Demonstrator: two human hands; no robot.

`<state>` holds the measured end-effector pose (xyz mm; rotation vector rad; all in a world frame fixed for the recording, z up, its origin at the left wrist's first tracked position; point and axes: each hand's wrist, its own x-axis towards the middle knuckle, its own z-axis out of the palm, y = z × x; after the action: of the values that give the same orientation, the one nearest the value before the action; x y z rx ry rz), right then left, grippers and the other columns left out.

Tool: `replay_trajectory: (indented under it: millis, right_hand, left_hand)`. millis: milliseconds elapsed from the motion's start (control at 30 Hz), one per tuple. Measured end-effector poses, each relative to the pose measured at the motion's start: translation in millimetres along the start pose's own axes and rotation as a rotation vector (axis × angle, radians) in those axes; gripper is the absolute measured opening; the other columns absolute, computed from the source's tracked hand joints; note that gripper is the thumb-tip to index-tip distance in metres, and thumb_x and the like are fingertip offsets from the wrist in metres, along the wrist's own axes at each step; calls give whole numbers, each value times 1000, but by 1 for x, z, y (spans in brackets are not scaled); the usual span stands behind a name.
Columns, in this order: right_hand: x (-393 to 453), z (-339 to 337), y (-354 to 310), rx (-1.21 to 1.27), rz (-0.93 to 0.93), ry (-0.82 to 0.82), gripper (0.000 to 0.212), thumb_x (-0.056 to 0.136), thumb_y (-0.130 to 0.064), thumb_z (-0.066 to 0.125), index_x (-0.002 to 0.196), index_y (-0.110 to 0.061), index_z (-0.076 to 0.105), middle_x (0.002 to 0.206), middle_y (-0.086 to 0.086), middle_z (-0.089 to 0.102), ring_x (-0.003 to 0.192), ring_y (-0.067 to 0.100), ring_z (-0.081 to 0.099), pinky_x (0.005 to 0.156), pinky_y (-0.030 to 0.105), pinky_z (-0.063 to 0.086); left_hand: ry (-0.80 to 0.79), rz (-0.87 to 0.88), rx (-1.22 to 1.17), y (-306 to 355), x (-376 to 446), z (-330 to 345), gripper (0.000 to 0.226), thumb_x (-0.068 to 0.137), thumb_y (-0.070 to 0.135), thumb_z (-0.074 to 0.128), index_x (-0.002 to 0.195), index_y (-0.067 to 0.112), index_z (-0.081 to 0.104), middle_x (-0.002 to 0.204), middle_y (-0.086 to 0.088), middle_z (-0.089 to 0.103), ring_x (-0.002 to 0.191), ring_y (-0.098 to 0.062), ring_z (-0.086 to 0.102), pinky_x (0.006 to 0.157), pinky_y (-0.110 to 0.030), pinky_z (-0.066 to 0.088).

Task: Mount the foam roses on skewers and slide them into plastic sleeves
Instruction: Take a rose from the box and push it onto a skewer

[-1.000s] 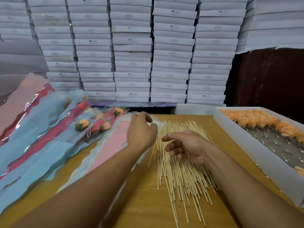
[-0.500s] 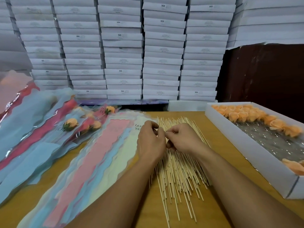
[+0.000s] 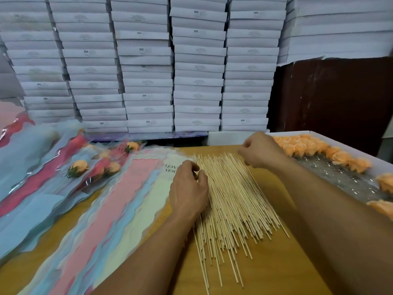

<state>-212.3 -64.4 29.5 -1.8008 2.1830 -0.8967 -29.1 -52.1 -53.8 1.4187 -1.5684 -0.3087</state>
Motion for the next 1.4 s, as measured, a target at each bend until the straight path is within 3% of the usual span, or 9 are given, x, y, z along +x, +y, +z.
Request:
replay_trajectory:
  millis: [100,267,500,700,833,967,1067,1200,1400]
  right_hand:
    - [7,-25,24,-120,57,46,24,90,-20,58,80,-2,70,79,13,74,77,33,72,75,39,59]
    - [12,-55,61,-231,166,110,14,86,-17,60,85,-10,72,78,9,73,74,29,69,70,37,57]
    - [16,-67,104,-290,218,3,28,93,-26,65,81,-4,77,71,11,74,74,32,74,71,43,61]
    - [28,-60,138,-360,274,13,20,90,-21,72,76,-7,71,69,11,71,59,25,67,48,28,51]
    - [35,-58,149,-394,265,24,20,93,-26,71,89,-7,72,76,12,68,61,26,64,47,27,46]
    - [48,-55,148,-429,205,-1,31,96,-28,67,119,-8,69,107,13,69,90,28,65,76,38,58]
    - [58,-52,146,-527,152,-41,52,96,-33,66,143,-15,51,140,15,55,119,33,56,97,40,47]
    - [74,-49,145,-671,112,-143,38,98,-36,61,135,-30,55,146,11,43,129,34,43,106,39,35]
    - [90,-43,149,-681,130,-153,31,100,-24,55,130,-31,61,141,5,53,127,32,47,104,37,37]
  left_hand:
    - [-3,0,-11,1,-1,0,11,98,30,53,104,22,54,98,3,60,86,-16,55,72,-31,39]
    - [-13,1,-8,2,-2,1,9,98,29,53,103,22,54,97,4,60,87,-17,56,72,-33,41]
    - [-6,1,-13,1,-3,2,9,98,29,54,102,21,55,95,4,60,84,-16,55,70,-31,39]
    - [-13,4,-5,0,-2,3,9,98,29,54,103,21,55,95,5,60,87,-17,57,73,-33,44]
    - [-10,11,-2,-1,-2,5,8,97,29,54,101,22,54,94,5,60,84,-17,56,72,-34,45]
    - [-21,27,3,-1,-3,7,8,97,30,54,100,23,53,91,6,59,83,-16,56,73,-37,49]
    - [-25,36,4,-2,-3,9,7,97,30,54,99,24,53,89,8,58,80,-13,55,71,-36,48]
    - [-33,40,1,-3,-3,9,8,97,30,54,98,22,53,88,8,58,81,-15,56,71,-37,48]
    - [-33,55,-1,-3,-4,10,6,96,28,55,97,22,54,89,7,59,83,-16,56,74,-38,49]
